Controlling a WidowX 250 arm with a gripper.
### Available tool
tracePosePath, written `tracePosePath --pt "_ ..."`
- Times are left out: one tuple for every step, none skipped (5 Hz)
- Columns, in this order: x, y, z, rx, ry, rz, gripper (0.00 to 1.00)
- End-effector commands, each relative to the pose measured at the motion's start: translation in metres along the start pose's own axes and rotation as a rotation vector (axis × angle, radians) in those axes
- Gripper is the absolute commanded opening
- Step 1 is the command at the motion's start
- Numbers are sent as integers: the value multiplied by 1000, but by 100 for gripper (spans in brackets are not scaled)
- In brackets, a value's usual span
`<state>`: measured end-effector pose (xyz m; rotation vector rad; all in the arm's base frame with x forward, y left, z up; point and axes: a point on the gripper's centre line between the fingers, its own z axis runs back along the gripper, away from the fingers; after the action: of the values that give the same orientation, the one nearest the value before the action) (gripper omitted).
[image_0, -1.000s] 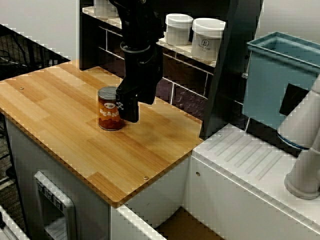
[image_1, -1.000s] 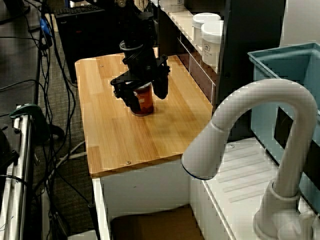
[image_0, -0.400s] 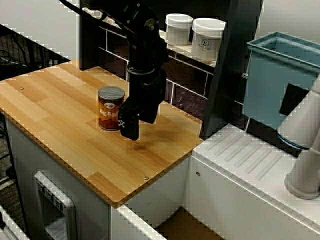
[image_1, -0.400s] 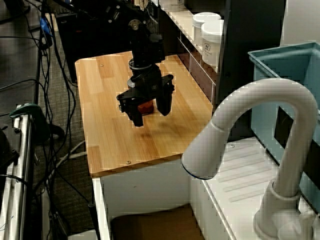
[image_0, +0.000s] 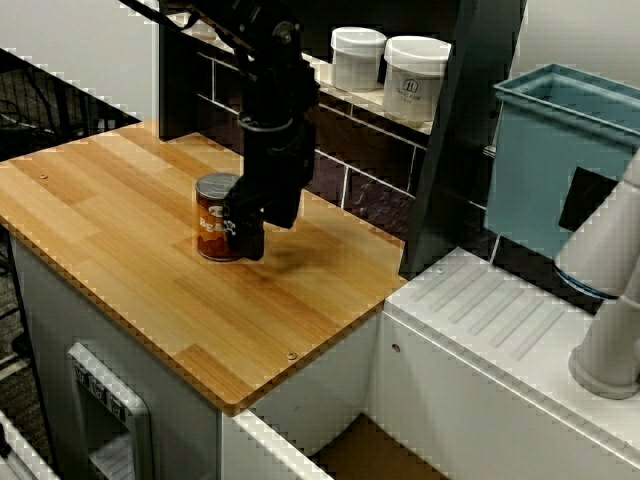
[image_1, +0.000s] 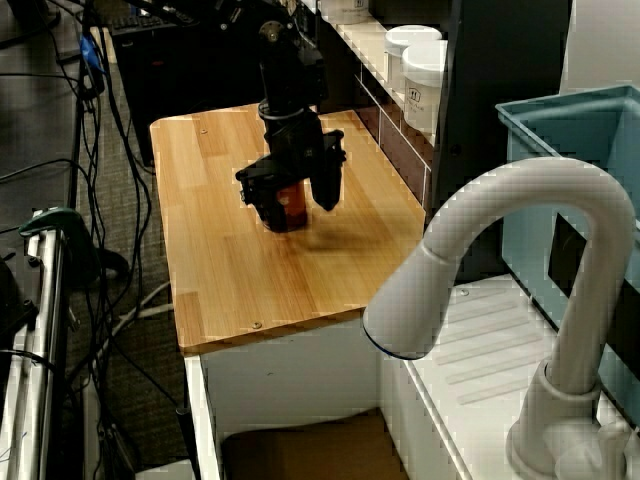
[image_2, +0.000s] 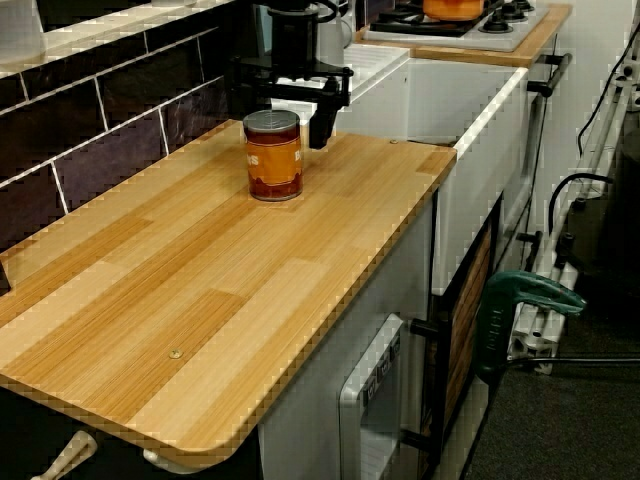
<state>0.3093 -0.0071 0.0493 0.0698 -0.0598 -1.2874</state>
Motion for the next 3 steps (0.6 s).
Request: tracePosePath --pt "-31 8 10 51 2 39 100" --pt "-49 4 3 47 25 6 100" --pt "-66 6 1 42 24 -3 100"
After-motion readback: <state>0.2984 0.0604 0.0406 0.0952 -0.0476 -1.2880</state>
